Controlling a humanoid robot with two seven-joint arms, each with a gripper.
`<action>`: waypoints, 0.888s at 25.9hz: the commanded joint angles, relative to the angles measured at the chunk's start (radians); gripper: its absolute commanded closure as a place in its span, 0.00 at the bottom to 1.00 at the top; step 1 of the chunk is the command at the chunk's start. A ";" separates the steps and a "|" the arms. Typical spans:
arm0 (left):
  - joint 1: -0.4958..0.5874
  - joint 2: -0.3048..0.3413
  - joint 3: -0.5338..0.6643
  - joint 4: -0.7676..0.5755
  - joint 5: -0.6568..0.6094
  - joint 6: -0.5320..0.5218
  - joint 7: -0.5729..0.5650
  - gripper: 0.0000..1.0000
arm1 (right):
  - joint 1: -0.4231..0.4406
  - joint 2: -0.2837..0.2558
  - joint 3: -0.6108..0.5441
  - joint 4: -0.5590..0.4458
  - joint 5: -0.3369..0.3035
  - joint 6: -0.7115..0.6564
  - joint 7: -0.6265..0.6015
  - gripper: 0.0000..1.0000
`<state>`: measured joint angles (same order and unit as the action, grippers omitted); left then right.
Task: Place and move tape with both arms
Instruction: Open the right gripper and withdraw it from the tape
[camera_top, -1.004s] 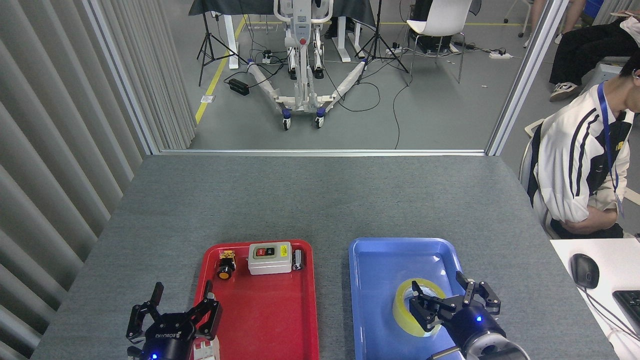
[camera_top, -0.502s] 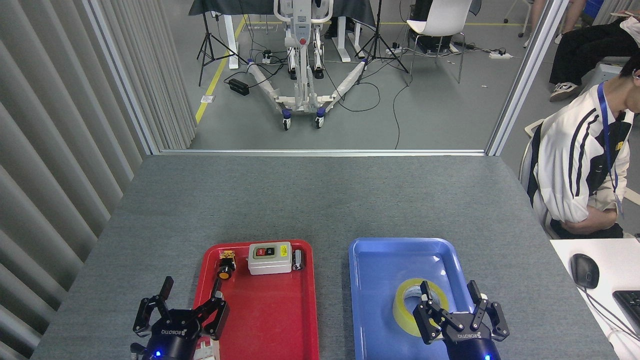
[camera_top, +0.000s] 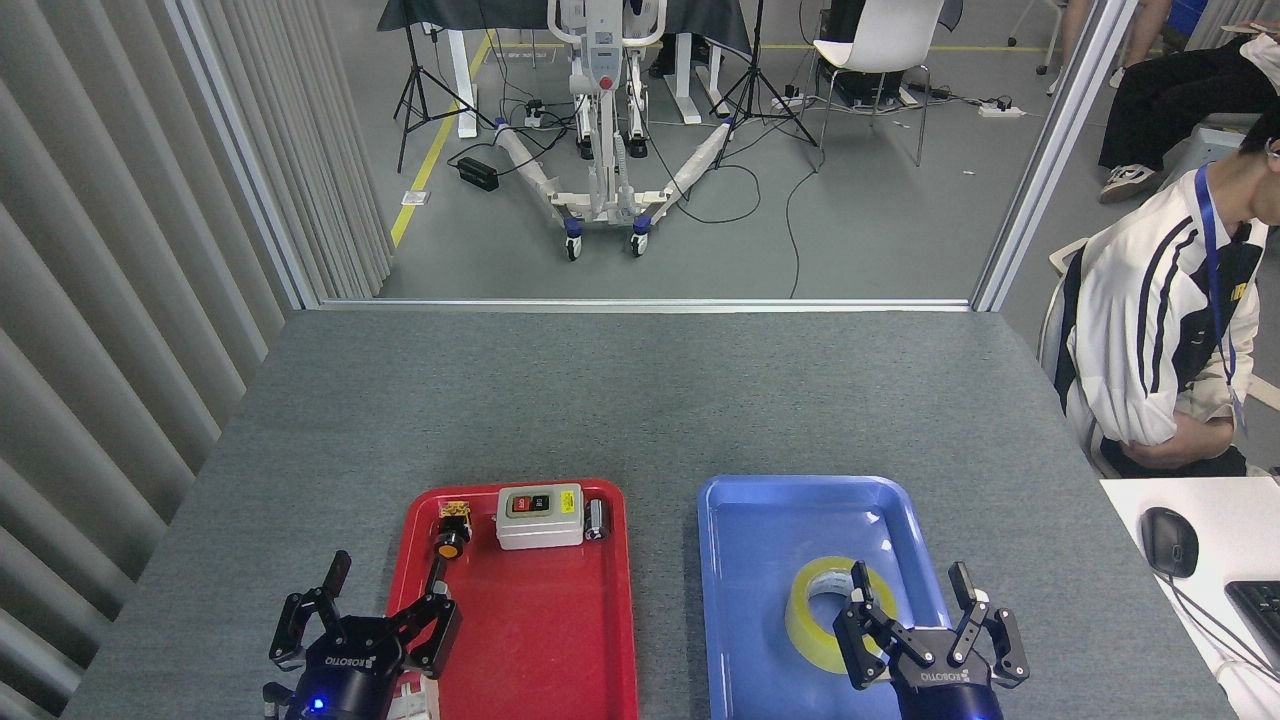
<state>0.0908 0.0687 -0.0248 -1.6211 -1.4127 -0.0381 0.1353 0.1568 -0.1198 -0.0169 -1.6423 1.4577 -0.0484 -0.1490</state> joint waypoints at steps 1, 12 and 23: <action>-0.003 0.005 0.006 0.001 0.000 0.001 0.001 0.00 | 0.001 0.002 0.000 0.001 0.003 0.019 0.003 0.00; -0.003 0.008 0.008 0.009 0.000 -0.012 0.006 0.00 | 0.020 0.011 0.021 0.001 0.036 0.073 0.006 0.00; 0.027 0.017 0.008 -0.002 -0.006 -0.022 -0.009 0.00 | 0.021 0.016 0.032 0.004 0.035 0.044 0.009 0.00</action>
<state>0.1100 0.0859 -0.0193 -1.6183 -1.4170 -0.0682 0.1269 0.1778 -0.1048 0.0163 -1.6384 1.4926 -0.0007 -0.1393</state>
